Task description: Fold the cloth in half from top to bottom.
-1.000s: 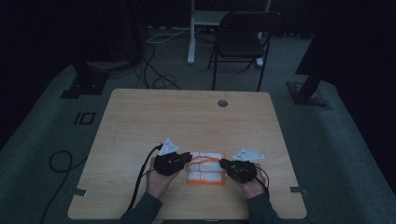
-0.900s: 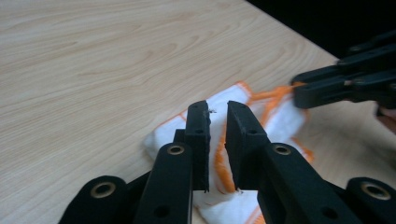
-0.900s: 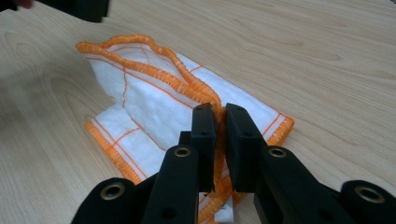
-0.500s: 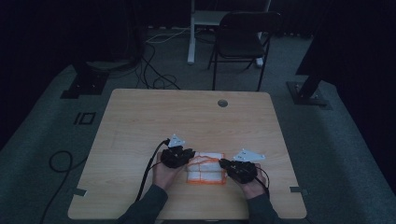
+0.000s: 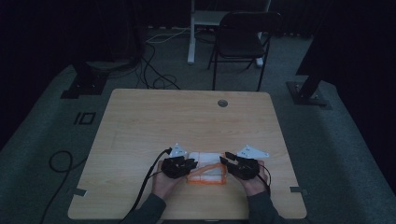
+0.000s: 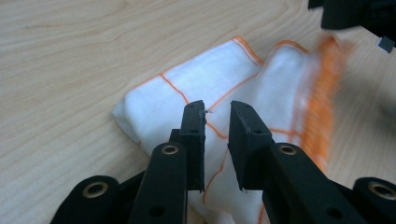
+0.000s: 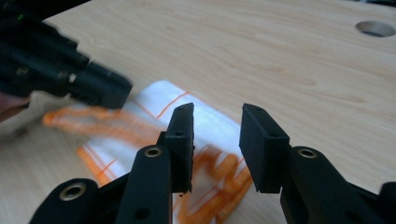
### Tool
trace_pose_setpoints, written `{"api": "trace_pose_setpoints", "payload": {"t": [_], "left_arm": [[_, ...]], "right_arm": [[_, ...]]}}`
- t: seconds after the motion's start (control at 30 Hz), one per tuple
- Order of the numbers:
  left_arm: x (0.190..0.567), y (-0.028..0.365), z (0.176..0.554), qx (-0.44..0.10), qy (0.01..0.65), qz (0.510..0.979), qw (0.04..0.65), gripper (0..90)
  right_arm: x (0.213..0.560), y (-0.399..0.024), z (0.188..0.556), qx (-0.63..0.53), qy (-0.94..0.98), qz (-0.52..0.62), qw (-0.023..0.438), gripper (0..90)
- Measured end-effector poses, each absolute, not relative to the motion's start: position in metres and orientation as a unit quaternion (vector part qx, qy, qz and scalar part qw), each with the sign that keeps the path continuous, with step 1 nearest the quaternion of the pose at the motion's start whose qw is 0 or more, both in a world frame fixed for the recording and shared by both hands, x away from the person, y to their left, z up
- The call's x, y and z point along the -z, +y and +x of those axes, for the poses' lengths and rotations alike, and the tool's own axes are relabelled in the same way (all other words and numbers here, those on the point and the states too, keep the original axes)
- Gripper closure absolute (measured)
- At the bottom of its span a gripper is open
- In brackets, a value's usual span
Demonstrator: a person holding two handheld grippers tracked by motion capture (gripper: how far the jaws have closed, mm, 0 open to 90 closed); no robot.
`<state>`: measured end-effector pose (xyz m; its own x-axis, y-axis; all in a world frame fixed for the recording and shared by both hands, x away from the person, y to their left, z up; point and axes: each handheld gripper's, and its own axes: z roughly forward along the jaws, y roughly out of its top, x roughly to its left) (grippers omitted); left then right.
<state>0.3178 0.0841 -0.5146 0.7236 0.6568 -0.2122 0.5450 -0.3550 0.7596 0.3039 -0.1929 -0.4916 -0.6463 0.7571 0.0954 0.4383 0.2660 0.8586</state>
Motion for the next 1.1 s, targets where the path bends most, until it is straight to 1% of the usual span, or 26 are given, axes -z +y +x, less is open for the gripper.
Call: {"api": "trace_pose_setpoints", "payload": {"t": [0.27, 0.4, 0.6, 0.87, 1.1], "left_arm": [[0.517, 0.089, 0.317, -0.073, 0.374, 0.818, 0.431, 76.4], [0.515, 0.094, 0.318, -0.081, 0.378, 0.813, 0.435, 74.5], [0.512, 0.108, 0.321, -0.097, 0.389, 0.805, 0.436, 71.7], [0.511, 0.128, 0.327, -0.113, 0.408, 0.794, 0.436, 70.8], [0.513, 0.136, 0.329, -0.117, 0.418, 0.789, 0.436, 70.6]], "right_arm": [[0.491, -0.192, 0.31, -0.463, 0.779, 0.385, 0.177, 64.7], [0.493, -0.192, 0.312, -0.458, 0.78, 0.387, 0.18, 64.6], [0.501, -0.195, 0.317, -0.445, 0.783, 0.393, 0.185, 63.6], [0.512, -0.204, 0.324, -0.432, 0.781, 0.413, 0.185, 61.8], [0.517, -0.207, 0.328, -0.421, 0.782, 0.42, 0.185, 61.5]]}}
